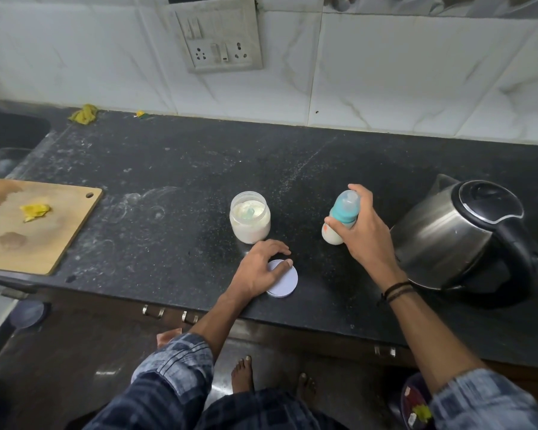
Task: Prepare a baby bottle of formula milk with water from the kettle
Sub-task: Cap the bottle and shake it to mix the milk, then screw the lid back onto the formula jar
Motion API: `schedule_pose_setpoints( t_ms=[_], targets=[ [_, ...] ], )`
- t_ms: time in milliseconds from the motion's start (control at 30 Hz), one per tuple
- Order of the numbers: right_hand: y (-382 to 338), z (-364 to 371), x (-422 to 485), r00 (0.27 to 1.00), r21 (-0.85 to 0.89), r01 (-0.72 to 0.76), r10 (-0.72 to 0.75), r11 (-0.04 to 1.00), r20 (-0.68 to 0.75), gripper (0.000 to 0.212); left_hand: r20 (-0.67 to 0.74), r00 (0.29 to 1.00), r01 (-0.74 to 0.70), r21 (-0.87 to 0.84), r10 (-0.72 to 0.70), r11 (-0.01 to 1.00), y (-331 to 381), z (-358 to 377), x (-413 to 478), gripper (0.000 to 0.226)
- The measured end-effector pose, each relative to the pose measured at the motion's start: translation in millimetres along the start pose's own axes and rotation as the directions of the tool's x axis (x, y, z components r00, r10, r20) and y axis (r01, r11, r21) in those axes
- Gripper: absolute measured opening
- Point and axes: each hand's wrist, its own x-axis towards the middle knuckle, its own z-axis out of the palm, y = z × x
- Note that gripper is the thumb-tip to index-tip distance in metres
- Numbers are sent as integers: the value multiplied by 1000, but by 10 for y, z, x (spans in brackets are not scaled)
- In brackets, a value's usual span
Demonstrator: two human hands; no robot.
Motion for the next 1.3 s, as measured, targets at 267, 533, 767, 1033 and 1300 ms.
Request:
schedule_pose_setpoints(
  t_ms=[267,533,767,1033,1300],
  targets=[
    [106,146,5,999,-45,-36,37,998,27,78,8,1000,14,0,-14,1000,35,-25,8,27],
    [68,169,-82,991,49,-133,133,990,-5,105,20,1000,23,-28,-23,999,75,-63,-19,30],
    [-34,404,-707,958,227,-115,169,967,-232,71,-39,996,76,-206,-86,976,112,-95,-104,26],
    [-162,820,-1037,969,-153,33,6,988,245,108,-380,925,-45,-52,22,998,-2,-261,-514,18],
    [-270,1034,-1110,966,-189,49,2,981,260,101,-482,853,87,-243,-198,966,16,-592,-506,38]
  ],
)
